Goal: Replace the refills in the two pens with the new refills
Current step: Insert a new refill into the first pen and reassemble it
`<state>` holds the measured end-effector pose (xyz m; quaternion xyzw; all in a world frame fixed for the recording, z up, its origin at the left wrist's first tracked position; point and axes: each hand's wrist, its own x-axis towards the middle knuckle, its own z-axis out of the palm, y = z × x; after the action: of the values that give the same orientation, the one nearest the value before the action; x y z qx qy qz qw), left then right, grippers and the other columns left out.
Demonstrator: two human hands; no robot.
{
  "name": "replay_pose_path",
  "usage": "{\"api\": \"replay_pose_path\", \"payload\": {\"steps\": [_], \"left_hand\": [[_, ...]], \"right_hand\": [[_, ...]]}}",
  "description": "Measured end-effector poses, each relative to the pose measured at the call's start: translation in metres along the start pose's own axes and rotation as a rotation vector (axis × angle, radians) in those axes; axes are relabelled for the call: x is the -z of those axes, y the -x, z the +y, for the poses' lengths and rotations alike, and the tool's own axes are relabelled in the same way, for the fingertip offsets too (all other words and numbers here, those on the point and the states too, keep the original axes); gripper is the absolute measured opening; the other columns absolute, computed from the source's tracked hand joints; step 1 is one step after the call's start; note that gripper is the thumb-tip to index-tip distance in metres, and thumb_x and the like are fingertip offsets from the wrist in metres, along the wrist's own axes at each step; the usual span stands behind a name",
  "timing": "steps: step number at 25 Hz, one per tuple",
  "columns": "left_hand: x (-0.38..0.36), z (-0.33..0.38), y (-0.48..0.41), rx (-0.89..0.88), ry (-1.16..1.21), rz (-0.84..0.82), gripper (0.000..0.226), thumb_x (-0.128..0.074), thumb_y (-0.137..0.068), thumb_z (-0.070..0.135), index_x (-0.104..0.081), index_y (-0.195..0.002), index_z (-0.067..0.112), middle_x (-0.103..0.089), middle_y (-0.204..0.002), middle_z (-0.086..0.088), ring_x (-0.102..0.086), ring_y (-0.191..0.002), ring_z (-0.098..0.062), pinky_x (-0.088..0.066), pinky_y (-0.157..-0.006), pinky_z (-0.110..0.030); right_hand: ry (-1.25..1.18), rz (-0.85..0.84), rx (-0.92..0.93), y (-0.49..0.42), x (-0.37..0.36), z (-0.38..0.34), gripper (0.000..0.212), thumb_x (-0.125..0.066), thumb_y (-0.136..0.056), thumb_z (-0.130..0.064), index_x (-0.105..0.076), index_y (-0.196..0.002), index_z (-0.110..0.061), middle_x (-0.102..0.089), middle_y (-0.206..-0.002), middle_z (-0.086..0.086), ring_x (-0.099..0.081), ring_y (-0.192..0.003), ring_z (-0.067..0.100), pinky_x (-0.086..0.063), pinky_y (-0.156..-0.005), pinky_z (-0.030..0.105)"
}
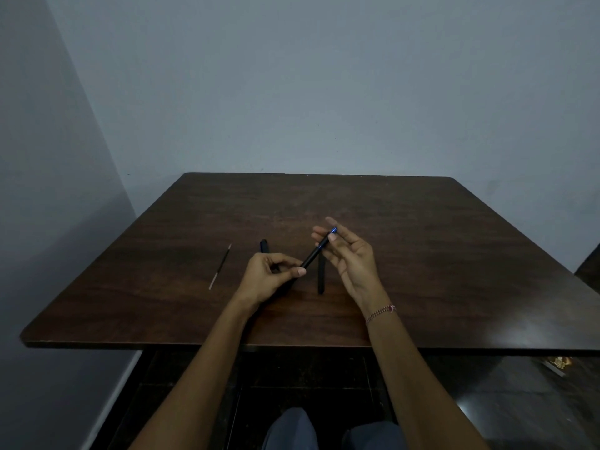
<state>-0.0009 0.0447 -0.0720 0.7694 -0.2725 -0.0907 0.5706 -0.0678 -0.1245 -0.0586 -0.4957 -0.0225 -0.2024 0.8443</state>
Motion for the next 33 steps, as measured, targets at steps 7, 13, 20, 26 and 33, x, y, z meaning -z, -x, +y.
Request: {"api": "replay_pose_path", "payload": {"steps": [7, 13, 20, 26, 33], "left_hand": [[-0.0009, 0.0012, 0.0011, -0.034, -0.033, -0.033, 0.013, -0.082, -0.069, 0.023, -0.073, -0.075, 0.030, -0.065, -0.057, 0.008, -0.062, -0.059, -0.002, -0.047, -0.067, -0.022], [-0.0017, 0.0005, -0.0001, -0.025, -0.034, 0.013, 0.014, -0.082, -0.070, 0.023, -0.073, -0.078, 0.028, -0.063, -0.054, 0.013, -0.059, -0.057, 0.002, -0.045, -0.062, -0.016], [0.0002, -0.0009, -0.0013, -0.019, -0.043, -0.018, 0.012, -0.080, -0.072, 0.027, -0.071, -0.079, 0.031, -0.067, -0.060, 0.013, -0.061, -0.059, 0.001, -0.045, -0.057, -0.011], [-0.0003, -0.0021, -0.0010, -0.048, -0.036, -0.007, 0.012, -0.080, -0.071, 0.025, -0.071, -0.077, 0.029, -0.066, -0.058, 0.011, -0.061, -0.058, -0.001, -0.046, -0.057, -0.014], [-0.0012, 0.0016, 0.0005, -0.043, -0.046, -0.056, 0.011, -0.080, -0.071, 0.022, -0.072, -0.077, 0.027, -0.066, -0.059, 0.006, -0.063, -0.060, -0.006, -0.049, -0.062, -0.013]], "right_hand": [[0.277, 0.205, 0.073, -0.0011, -0.0032, 0.0002, 0.015, -0.070, -0.079, -0.003, -0.064, -0.085, -0.015, -0.068, -0.079, 0.001, -0.067, -0.072, 0.007, -0.052, -0.063, 0.021], [-0.038, 0.030, -0.037, -0.0010, -0.0027, -0.0021, 0.025, -0.047, -0.096, -0.012, -0.059, -0.118, -0.013, -0.070, -0.107, 0.007, -0.065, -0.103, 0.016, -0.054, -0.086, 0.026], [-0.126, -0.035, -0.087, 0.0002, -0.0019, -0.0049, 0.039, -0.040, -0.093, 0.008, -0.055, -0.124, -0.010, -0.068, -0.115, 0.012, -0.063, -0.111, 0.023, -0.052, -0.093, 0.030], [0.057, 0.036, -0.011, 0.0012, -0.0017, -0.0027, 0.032, -0.055, -0.088, 0.005, -0.061, -0.114, -0.013, -0.073, -0.100, 0.006, -0.069, -0.097, 0.017, -0.056, -0.078, 0.023], [0.247, 0.201, 0.047, 0.0005, -0.0037, -0.0025, 0.032, -0.073, -0.073, 0.003, -0.062, -0.094, -0.018, -0.069, -0.080, -0.002, -0.068, -0.079, 0.010, -0.055, -0.066, 0.021]]}}
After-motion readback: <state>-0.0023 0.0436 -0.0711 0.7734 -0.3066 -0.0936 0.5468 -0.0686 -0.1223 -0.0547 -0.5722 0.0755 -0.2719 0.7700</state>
